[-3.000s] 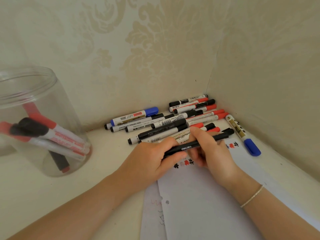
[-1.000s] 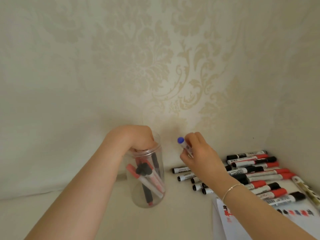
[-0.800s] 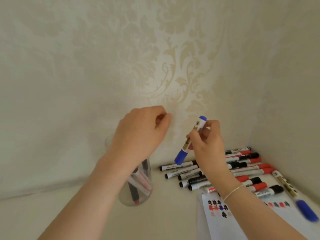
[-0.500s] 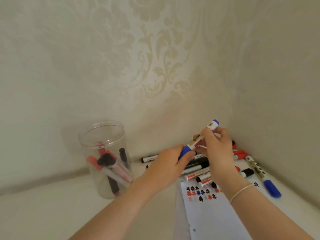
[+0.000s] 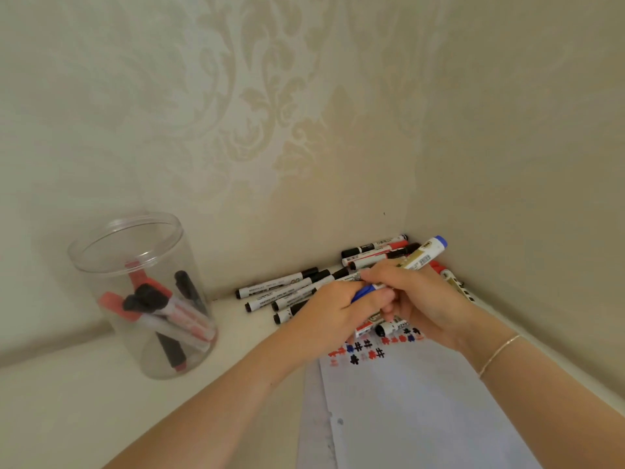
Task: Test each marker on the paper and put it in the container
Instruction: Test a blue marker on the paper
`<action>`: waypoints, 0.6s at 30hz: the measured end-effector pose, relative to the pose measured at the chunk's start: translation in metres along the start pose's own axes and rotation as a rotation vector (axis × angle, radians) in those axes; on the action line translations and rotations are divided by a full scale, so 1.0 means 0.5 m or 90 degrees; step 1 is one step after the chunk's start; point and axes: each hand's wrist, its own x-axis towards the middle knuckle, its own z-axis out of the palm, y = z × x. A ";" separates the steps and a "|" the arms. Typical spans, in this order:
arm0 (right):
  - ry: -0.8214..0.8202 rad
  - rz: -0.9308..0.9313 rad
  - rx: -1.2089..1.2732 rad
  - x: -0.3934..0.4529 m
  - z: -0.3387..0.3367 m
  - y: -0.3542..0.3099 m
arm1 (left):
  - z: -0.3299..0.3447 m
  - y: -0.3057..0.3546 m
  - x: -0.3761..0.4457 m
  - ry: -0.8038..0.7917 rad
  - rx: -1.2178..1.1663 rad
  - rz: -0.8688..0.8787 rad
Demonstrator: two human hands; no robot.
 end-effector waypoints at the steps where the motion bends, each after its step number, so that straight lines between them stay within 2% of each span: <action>1: -0.008 0.002 0.003 -0.003 -0.004 -0.001 | 0.000 0.001 0.001 -0.018 -0.023 -0.005; 7: -0.017 -0.019 0.006 -0.019 -0.014 0.012 | -0.001 -0.002 0.004 -0.134 -0.125 -0.056; 10: 0.035 -0.019 0.097 -0.026 -0.052 0.009 | -0.012 -0.020 -0.014 -0.198 -0.190 -0.088; 11: 0.067 -0.029 0.129 -0.028 -0.072 0.006 | -0.015 -0.030 -0.021 -0.192 -0.187 -0.090; 13: 0.128 -0.036 0.137 -0.034 -0.099 0.008 | -0.015 -0.057 -0.035 -0.123 -0.089 -0.083; 15: 0.158 -0.003 0.079 -0.036 -0.098 0.029 | -0.007 -0.078 -0.038 -0.039 0.035 -0.056; 18: 0.197 0.042 -0.040 -0.037 -0.065 0.068 | 0.003 -0.089 -0.036 -0.002 0.098 -0.060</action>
